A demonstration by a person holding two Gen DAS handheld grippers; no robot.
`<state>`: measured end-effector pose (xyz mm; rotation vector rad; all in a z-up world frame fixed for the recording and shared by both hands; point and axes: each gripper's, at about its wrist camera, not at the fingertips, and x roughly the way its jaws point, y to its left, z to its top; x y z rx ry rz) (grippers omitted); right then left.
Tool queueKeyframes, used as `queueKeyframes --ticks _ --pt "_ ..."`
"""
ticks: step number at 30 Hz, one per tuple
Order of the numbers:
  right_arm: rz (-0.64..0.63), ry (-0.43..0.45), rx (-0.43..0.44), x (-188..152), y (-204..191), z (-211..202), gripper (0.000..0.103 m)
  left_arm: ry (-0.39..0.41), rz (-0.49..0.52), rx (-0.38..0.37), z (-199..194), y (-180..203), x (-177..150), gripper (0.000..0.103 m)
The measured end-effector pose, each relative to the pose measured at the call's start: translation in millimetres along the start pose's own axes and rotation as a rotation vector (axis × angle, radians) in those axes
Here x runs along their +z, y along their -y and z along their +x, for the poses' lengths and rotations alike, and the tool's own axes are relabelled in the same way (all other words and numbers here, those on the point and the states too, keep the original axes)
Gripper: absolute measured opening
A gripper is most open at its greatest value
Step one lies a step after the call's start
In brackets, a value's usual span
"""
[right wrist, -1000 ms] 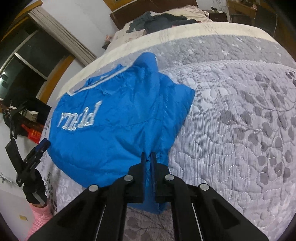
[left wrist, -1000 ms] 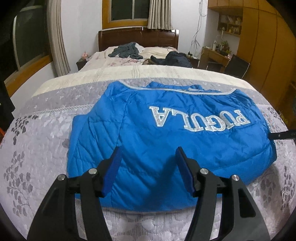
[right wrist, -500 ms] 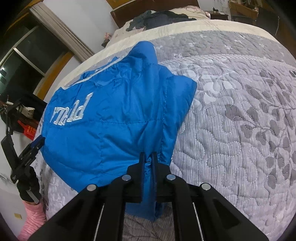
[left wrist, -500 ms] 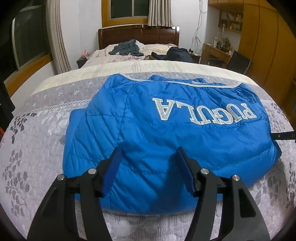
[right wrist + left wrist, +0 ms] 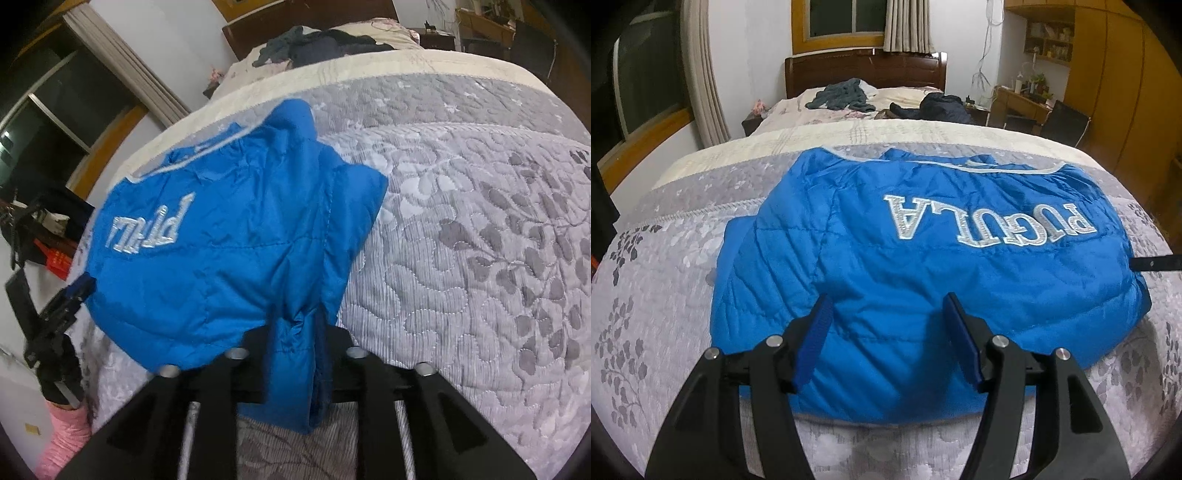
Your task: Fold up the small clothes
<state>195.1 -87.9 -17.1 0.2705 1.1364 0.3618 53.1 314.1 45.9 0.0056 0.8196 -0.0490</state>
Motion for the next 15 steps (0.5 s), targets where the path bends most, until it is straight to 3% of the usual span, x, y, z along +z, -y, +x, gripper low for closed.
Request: queueKeyframes --ticks 7,9,15 --pt "0.024 0.023 0.04 0 14 -17 0.067 0.009 0.015 -0.012 -5 11 2 0.064" --pt "0.03 0.017 0.047 0 18 -18 0.082 0.009 0.016 -0.015 -5 14 3 0.064" --pt "0.057 -0.006 0.131 2 27 -9 0.088 0.014 0.02 -0.019 -5 19 6 0.065"
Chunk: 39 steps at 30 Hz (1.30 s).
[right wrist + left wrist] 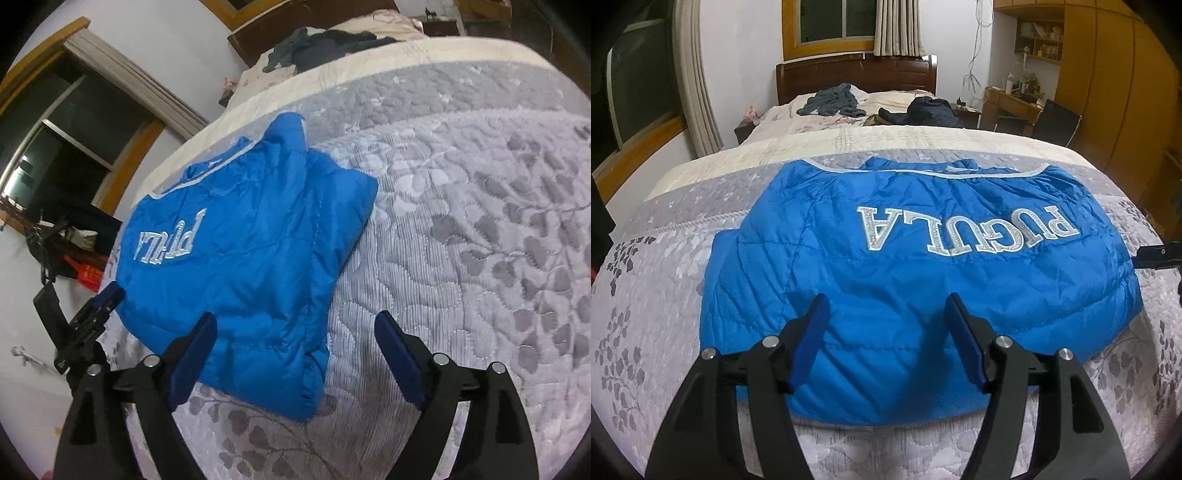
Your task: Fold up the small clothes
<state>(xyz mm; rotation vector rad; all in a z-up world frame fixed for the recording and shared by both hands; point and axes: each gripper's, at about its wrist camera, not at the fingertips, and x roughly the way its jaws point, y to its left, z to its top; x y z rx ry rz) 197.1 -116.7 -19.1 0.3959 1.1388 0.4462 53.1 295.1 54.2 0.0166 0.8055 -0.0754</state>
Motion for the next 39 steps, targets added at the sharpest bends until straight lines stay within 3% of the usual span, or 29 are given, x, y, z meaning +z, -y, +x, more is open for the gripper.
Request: queueKeyframes --ticks 9,22,24,26,30,33,39 --pt "0.036 -0.054 0.085 1 17 32 0.088 0.0 0.005 -0.001 6 5 6 0.065" --pt "0.013 0.001 0.253 12 14 55 0.089 -0.014 0.017 -0.004 18 11 10 0.065" --pt "0.005 0.002 0.286 13 11 61 0.075 -0.015 0.016 -0.004 19 10 10 0.065" --pt "-0.002 0.006 0.286 13 6 67 0.073 -0.018 0.016 -0.005 21 11 10 0.065" --pt "-0.007 0.027 0.297 10 4 61 0.049 -0.02 0.014 -0.008 24 10 9 0.066" --pt "0.002 0.04 0.314 9 6 52 0.038 -0.022 0.016 -0.008 25 10 9 0.066" --pt "-0.075 0.076 0.294 11 -26 25 0.03 -0.023 0.014 -0.009 26 7 10 0.066"
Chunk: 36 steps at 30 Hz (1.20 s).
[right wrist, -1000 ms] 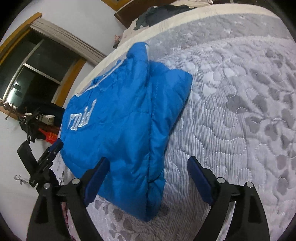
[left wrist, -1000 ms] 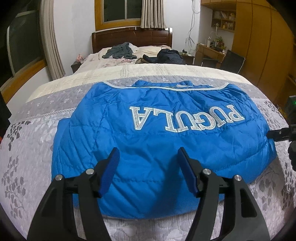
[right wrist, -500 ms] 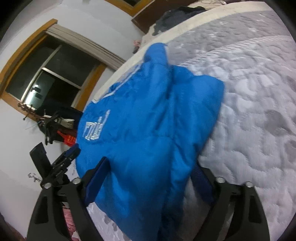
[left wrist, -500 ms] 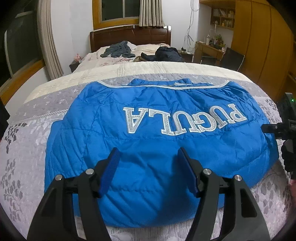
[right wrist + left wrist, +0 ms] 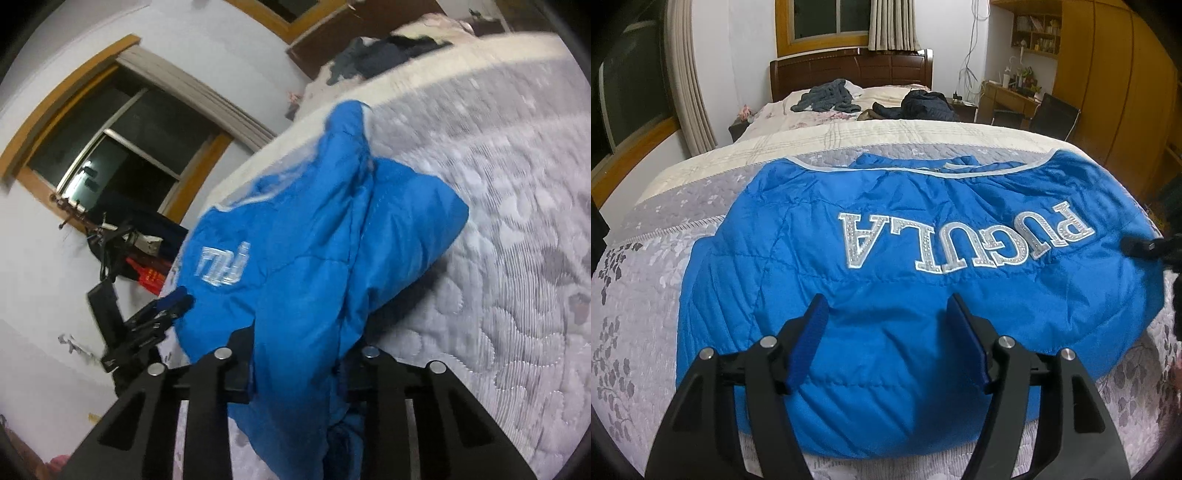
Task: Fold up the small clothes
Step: 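Grasp the jacket side with the right tool and lift it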
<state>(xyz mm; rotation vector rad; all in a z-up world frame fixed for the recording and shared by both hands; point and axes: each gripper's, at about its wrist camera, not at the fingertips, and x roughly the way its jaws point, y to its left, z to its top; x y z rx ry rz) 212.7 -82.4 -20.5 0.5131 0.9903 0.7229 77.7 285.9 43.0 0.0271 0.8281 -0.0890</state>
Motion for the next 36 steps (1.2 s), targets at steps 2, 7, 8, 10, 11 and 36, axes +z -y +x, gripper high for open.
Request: queueKeyframes --ticks 2,7,8,10,11,36 --pt "-0.046 0.004 -0.017 2 -18 -6 0.03 -0.001 -0.002 0.0 1 -2 1 0.066" --pt "-0.002 -0.027 -0.065 0 -13 0 0.03 -0.011 -0.006 0.002 9 -12 2 0.066" --pt "0.024 -0.038 -0.07 -2 -6 3 0.03 -0.017 -0.006 -0.004 11 -14 3 0.067" --pt "0.084 -0.06 -0.074 -7 9 9 0.03 -0.028 -0.01 -0.013 17 -18 4 0.067" --pt "0.104 -0.065 -0.069 -8 15 12 0.03 -0.032 -0.011 -0.018 19 -20 4 0.067" --pt "0.094 -0.089 -0.289 20 -63 2 0.027 -0.063 -0.013 -0.072 32 -23 20 0.067"
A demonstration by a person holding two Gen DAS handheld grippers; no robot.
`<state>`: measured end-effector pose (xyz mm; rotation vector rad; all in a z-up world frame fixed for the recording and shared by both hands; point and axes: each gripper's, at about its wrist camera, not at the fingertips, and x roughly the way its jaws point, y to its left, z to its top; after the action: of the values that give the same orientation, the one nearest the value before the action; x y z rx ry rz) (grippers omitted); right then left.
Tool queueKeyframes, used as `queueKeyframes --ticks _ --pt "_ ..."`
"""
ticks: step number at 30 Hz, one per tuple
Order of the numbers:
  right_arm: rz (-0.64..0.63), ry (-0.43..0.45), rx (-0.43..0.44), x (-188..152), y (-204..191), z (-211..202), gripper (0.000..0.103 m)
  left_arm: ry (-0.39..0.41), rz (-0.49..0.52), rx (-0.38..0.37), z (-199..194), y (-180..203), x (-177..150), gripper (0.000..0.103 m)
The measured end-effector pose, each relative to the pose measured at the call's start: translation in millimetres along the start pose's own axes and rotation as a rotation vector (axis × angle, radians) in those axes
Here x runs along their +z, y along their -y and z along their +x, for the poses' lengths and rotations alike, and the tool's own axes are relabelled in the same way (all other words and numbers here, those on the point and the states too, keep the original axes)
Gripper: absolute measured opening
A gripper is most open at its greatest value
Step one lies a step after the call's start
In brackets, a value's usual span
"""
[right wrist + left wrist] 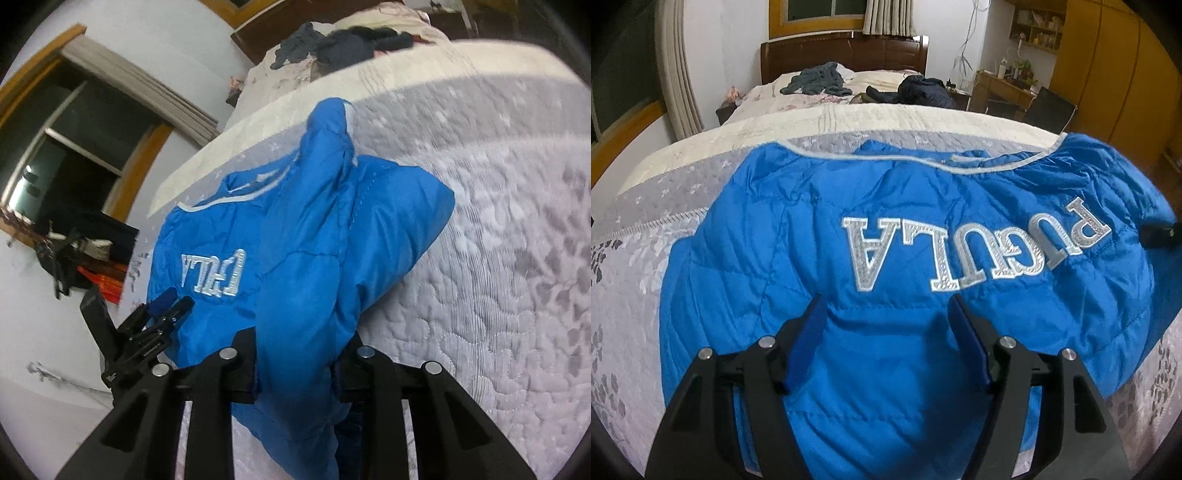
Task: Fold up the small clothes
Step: 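Grasp the jacket side with the right tool and lift it, then fold the lifted side over the jacket middle and open the right tool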
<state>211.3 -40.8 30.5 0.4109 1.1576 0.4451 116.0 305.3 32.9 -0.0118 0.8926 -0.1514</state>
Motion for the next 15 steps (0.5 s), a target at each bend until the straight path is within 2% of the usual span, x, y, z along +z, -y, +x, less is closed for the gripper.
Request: queueKeyframes --ticks 6,15 --pt "-0.095 -0.015 -0.09 9 -59 1 0.027 -0.002 -0.025 -0.022 -4 -9 3 0.067" --pt "-0.219 -0.059 -0.194 8 -134 35 0.027 -0.023 -0.054 -0.073 -3 -24 6 0.067"
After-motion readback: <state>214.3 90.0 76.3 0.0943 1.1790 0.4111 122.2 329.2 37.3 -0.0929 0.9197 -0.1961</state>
